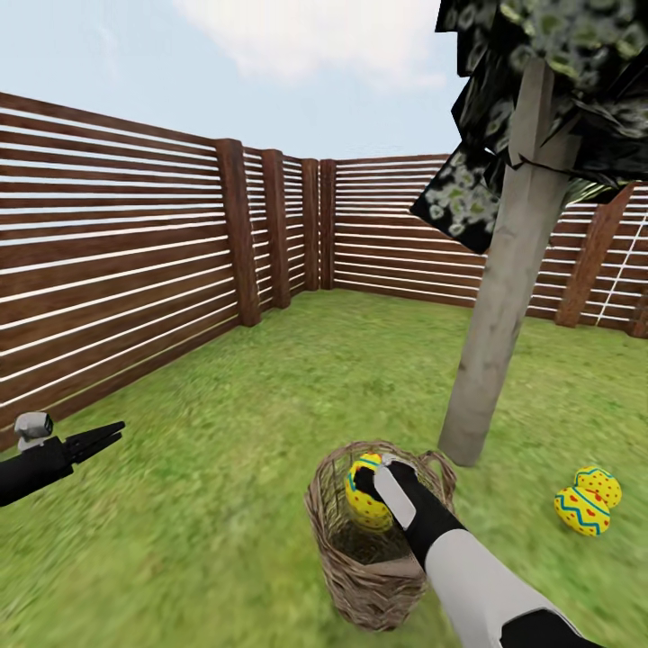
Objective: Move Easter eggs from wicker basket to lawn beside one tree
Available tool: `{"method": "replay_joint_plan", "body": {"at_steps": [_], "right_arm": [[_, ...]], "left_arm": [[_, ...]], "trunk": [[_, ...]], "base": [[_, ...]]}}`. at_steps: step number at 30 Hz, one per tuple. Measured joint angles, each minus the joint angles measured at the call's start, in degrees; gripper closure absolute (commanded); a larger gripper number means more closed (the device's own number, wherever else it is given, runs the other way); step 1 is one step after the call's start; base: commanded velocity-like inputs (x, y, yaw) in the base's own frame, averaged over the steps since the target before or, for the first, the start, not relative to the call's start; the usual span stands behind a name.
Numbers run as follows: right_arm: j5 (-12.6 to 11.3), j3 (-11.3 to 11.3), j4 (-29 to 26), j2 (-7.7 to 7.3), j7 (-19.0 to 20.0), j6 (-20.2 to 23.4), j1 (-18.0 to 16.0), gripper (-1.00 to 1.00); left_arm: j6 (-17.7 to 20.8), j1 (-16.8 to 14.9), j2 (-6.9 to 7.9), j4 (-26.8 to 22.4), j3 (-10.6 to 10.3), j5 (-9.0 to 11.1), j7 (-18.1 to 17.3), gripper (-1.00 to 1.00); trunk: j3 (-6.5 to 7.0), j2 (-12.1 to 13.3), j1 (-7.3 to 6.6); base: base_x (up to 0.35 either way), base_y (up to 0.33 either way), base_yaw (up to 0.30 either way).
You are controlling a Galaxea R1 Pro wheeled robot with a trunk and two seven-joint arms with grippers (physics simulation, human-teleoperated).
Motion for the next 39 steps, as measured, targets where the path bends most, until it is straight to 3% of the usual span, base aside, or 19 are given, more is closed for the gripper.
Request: {"method": "replay_joint_plan", "body": {"at_steps": [4, 6, 21, 39], "right_arm": [[-0.1, 0.1, -12.1, -0.49, -0.4, 1.1, 0.7, 1.0], [-0.1, 0.1, -14.2, -0.56, -0.4, 1.6, 0.7, 1.0], [-0.1, 0.2, -14.9, -0.54, 0.1, 1.5, 0.8, 1.0], [-0.1, 0.5, -14.8, -0.26, 0.1, 1.2, 0.8, 1.0]], "left_arm": [[0.0, 0.0, 0.0, 0.0, 0.0, 0.0, 0.0, -1.0], [0.0, 0.0, 0.0, 0.0, 0.0, 0.0, 0.0, -1.0], [0.0, 0.0, 0.05, 0.0, 0.0, 0.1, 0.0, -1.0], [0.0, 0.0, 0.0, 0.0, 0.0, 0.1, 0.0, -1.0]], "trunk": [[0.72, 1.6, -0.88], [1.07, 2.4, -1.31], [3.77, 8.4, -4.61], [7.49, 15.6, -8.56]], "base": [[0.0, 0.0, 0.0], [-0.088, 0.0, 0.0], [-0.116, 0.0, -0.008], [-0.129, 0.0, -0.203]]}}
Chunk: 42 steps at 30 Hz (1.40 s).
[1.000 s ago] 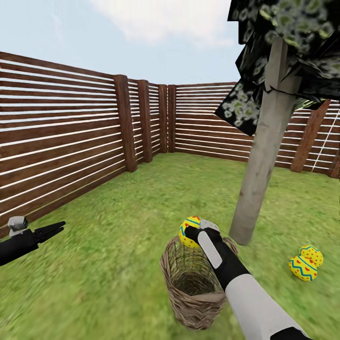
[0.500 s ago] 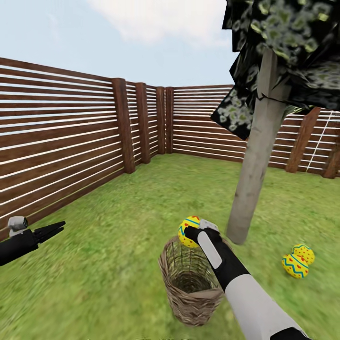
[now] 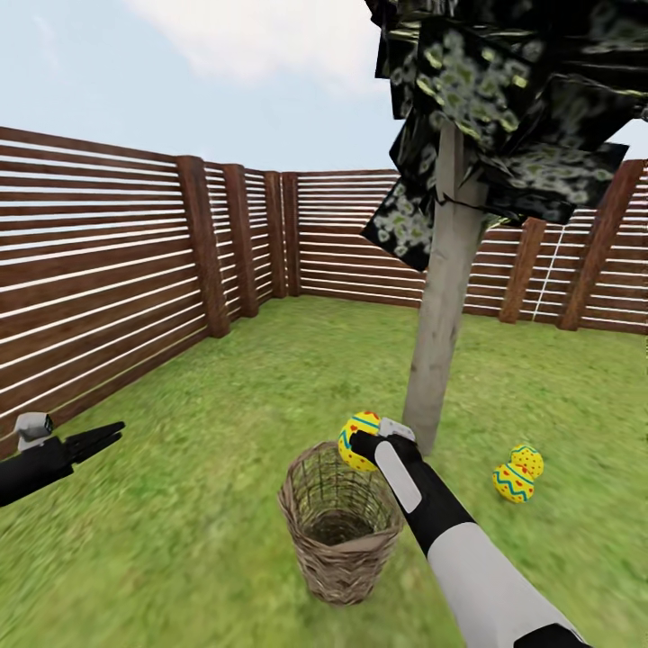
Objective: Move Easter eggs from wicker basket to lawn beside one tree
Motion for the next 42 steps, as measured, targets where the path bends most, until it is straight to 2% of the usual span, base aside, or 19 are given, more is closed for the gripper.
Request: {"method": "replay_joint_plan", "body": {"at_steps": [11, 18, 38, 42], "right_arm": [[0.0, 0.0, 0.0, 0.28, 0.0, -0.1, 0.0, 1.0], [0.0, 0.0, 0.1, 0.28, 0.0, -0.2, 0.0, 1.0], [0.0, -0.1, 0.4, 0.1, -0.1, -0.3, 0.0, 1.0], [0.0, -0.1, 0.4, 0.11, -0.1, -0.3, 0.0, 1.0]], "left_arm": [[0.0, 0.0, 0.0, 0.0, 0.0, 0.0, 0.0, -1.0], [0.0, 0.0, -0.01, 0.0, 0.1, 0.0, 0.0, -1.0], [0.0, 0.0, -0.01, 0.0, 0.1, 0.0, 0.0, -1.0], [0.0, 0.0, -0.02, -0.2, 0.1, -0.1, 0.0, -1.0]], "trunk": [[1.98, 4.4, -2.39], [3.39, 7.2, -3.93], [7.59, 15.2, -8.33], [7.72, 15.3, -8.33]], "base": [[-0.267, 0.0, -0.03], [-0.302, 0.0, -0.262], [-0.046, -0.002, -0.275], [-0.247, -0.085, -0.275]]}}
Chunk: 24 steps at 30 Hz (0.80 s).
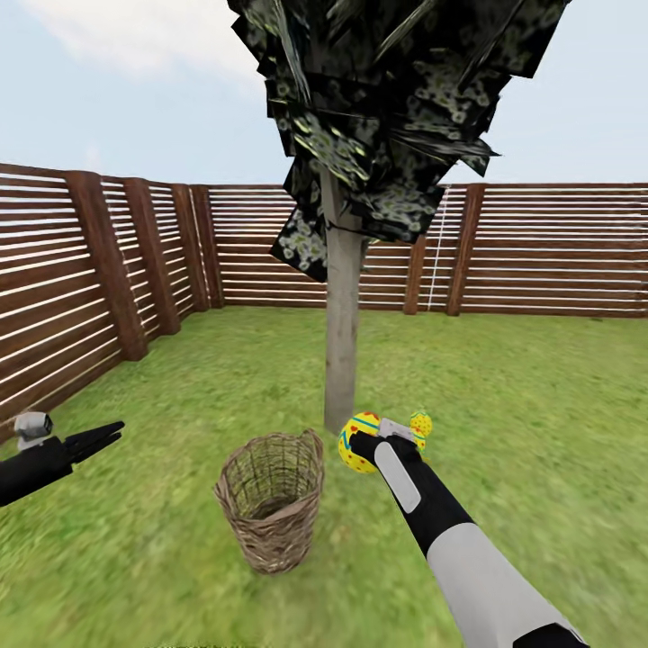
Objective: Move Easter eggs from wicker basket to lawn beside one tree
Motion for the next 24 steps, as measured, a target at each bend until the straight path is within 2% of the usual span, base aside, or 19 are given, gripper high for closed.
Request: {"method": "replay_joint_plan", "body": {"at_steps": [8, 19, 24], "right_arm": [[0.0, 0.0, 0.0, 0.01, 0.0, 0.0, 0.0, 1.0], [0.0, -0.2, 0.1, -0.22, 0.0, -0.9, 0.0, 1.0], [0.0, -0.2, 0.2, -0.25, 0.0, -0.9, 0.0, 1.0]], "left_arm": [[0.0, 0.1, -0.1, -0.8, 0.2, -0.2, 0.0, -1.0], [-0.1, 0.1, -0.33, -0.8, 0.3, -0.2, 0.0, -1.0], [-0.1, 0.2, -0.36, -0.8, 0.4, -0.3, 0.0, -1.0]], "trunk": [[0.26, 0.0, -0.02], [0.62, 0.0, -0.03], [0.79, 0.0, -0.04]], "base": [[-0.194, -0.217, -0.275], [-0.001, -0.304, -0.275], [0.107, -0.296, -0.275]]}}
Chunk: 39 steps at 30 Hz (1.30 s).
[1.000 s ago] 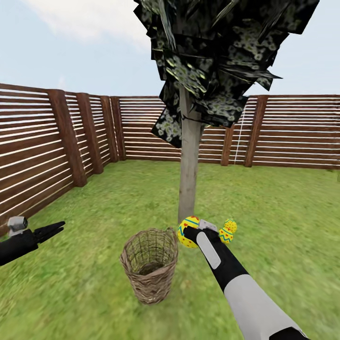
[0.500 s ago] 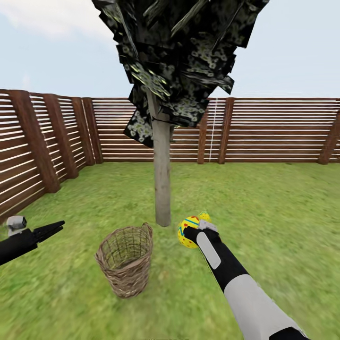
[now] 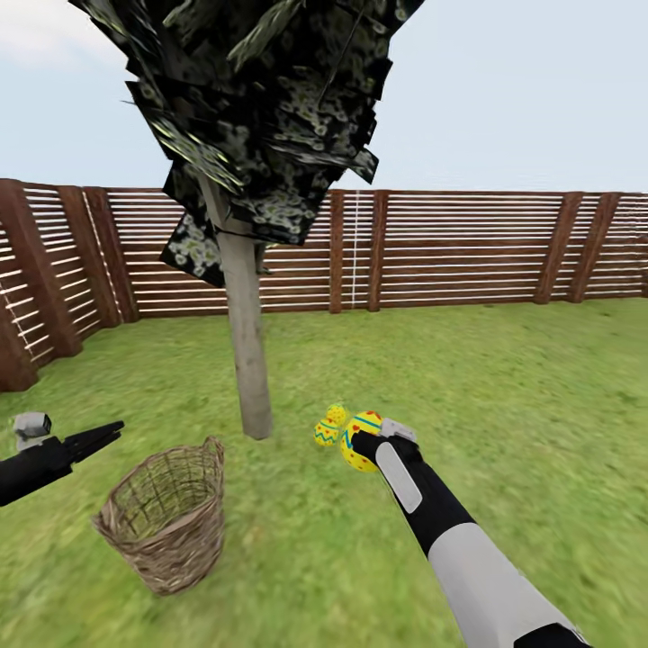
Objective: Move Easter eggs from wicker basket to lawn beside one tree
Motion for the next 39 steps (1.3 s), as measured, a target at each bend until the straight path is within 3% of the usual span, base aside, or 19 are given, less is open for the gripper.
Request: {"method": "replay_joint_plan", "body": {"at_steps": [8, 39], "right_arm": [[0.6, 0.1, 0.8, 0.06, 0.0, 0.0, 0.0, 1.0], [0.6, 0.1, 0.8, 0.01, 0.0, -1.2, 0.0, 1.0]], "left_arm": [[-0.2, 0.0, -0.06, 0.0, 0.0, 0.0, 0.0, -1.0], [-0.5, 0.0, -0.15, 0.5, 0.0, -0.1, 0.4, -1.0]], "trunk": [[0.31, 0.0, 0.0], [0.34, 0.0, -0.02]], "base": [[0.164, -0.278, -0.226], [0.229, -0.257, -0.002]]}}
